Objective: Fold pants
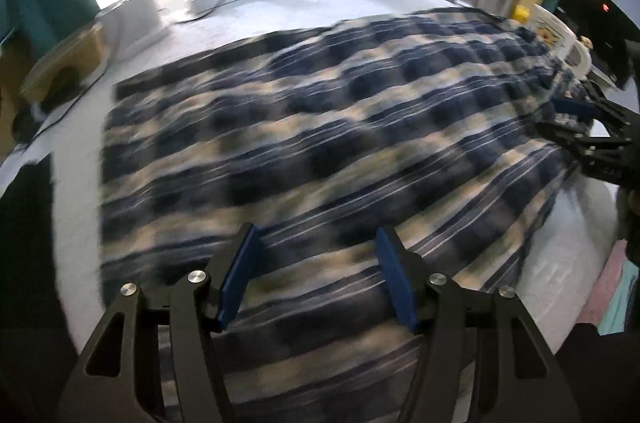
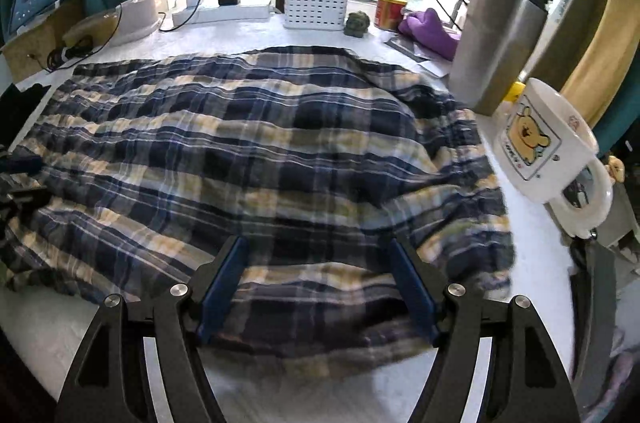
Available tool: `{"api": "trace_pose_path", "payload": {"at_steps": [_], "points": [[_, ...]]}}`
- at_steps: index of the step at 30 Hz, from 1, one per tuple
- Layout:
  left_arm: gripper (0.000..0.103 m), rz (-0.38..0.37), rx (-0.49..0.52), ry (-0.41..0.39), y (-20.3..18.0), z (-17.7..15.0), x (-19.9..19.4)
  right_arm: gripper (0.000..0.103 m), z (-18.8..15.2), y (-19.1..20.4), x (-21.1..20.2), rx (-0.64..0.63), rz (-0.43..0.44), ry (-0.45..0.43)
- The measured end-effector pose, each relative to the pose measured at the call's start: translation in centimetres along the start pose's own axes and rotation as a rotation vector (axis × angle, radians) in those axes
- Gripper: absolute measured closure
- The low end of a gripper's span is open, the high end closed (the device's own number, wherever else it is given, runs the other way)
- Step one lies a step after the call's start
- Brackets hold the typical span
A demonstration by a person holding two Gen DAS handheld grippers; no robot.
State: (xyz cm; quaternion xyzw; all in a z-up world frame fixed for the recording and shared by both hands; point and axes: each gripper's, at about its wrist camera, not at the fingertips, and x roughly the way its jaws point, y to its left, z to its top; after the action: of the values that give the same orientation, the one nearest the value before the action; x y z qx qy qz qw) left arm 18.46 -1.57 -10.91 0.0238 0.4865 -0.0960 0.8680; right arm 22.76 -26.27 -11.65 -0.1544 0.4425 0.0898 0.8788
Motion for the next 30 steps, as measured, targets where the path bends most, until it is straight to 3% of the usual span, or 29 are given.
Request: {"api": "trace_pose_path", "payload": {"at_steps": [6, 10, 11, 13, 17, 24, 30], "points": [[0.040, 0.056, -0.079, -0.005, 3.3, -1.1, -0.9, 0.028, -0.7, -1.8, -1.5, 0.078, 0.005, -0.010], [0.040, 0.036, -0.125, -0.067, 4.5, -1.2, -2.3, 0.027, -1.3, -2.7, -2.8, 0.184, 0.074, -0.039], [0.040, 0.036, -0.129, -0.091, 4.6, -1.1, -2.7, 0.025, -1.4, -2.9, -3.1, 0.202, 0.079, -0.043], [0.040, 0.037, -0.139, -0.134, 4.9, -0.9, -3.5, 0.012, -1.6, -3.0, -3.4, 0.231, 0.088, -0.047], [0.040, 0.051, -0.155, -0.168, 5.5, -0.2, -3.8, 0.009, -2.1, -3.8, -4.2, 0.305, 0.116, -0.060], [0.040, 0.082, -0.178, -0.176, 6.6, 0.2, -3.8, 0.008, -3.5, -5.3, -4.4, 0.388, 0.100, -0.039], [0.040, 0.113, -0.210, -0.152, 7.7, -0.3, -3.4, 0.007, -4.1, -6.7, -2.7, 0.546, 0.218, -0.026]]}}
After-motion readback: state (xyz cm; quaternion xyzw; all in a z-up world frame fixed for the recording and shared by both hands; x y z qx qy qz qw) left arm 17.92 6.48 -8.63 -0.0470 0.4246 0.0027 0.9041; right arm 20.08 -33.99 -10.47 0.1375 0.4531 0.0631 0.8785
